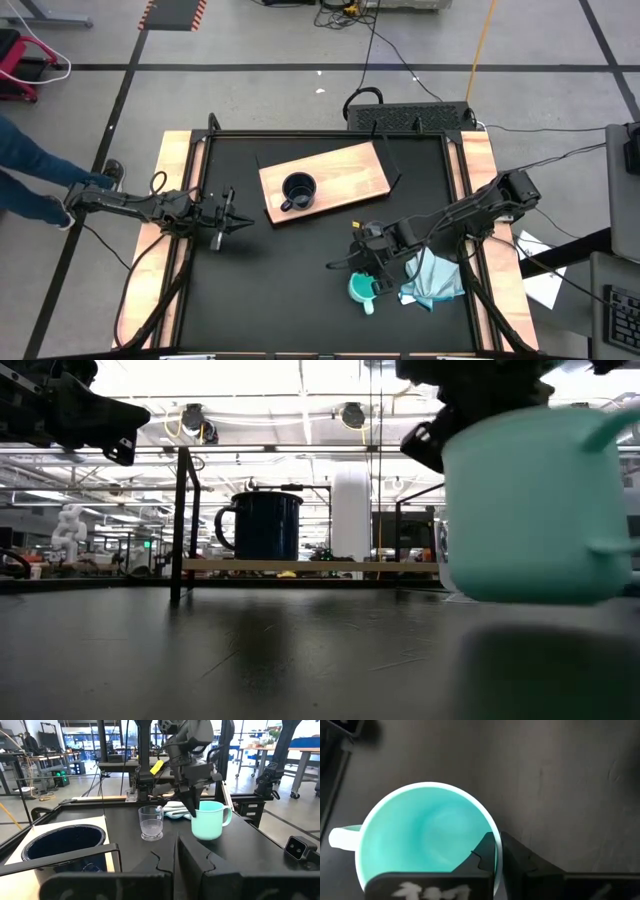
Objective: Stack small to large cups/mugs on shelf
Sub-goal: Put the light blue cup on the shelf
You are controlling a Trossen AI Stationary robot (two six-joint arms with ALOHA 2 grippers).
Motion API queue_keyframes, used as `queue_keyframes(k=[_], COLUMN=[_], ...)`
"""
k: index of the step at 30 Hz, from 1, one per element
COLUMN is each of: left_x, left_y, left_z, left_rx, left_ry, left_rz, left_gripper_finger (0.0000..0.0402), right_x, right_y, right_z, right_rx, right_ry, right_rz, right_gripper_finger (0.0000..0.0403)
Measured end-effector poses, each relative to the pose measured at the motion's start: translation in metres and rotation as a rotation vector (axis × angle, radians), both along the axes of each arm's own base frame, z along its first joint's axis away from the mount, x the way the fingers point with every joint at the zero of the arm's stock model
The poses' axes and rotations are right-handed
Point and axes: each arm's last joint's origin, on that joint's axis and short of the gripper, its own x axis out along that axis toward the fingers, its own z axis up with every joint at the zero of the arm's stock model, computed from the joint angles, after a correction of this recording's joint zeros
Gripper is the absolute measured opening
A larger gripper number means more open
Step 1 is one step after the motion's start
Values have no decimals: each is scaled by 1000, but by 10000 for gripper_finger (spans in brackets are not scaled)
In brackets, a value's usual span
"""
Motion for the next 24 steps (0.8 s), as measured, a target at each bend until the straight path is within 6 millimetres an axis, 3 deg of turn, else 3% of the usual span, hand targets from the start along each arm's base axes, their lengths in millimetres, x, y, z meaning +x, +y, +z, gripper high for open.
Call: queue_keyframes(k=[13, 24], left_x=[0, 0], left_y=[0, 0], left_z=[0, -1], left_rx=[-1, 0], left_ry=[3, 7], left_rz=[-1, -2], left_gripper_finger=[24, 24], right_x=[-25, -80], right_y=[-9, -27], right_z=[52, 56], right_rx=[56, 83], right_ry=[-288, -536], right_rz=[50, -7], right_gripper_finger=[2, 1])
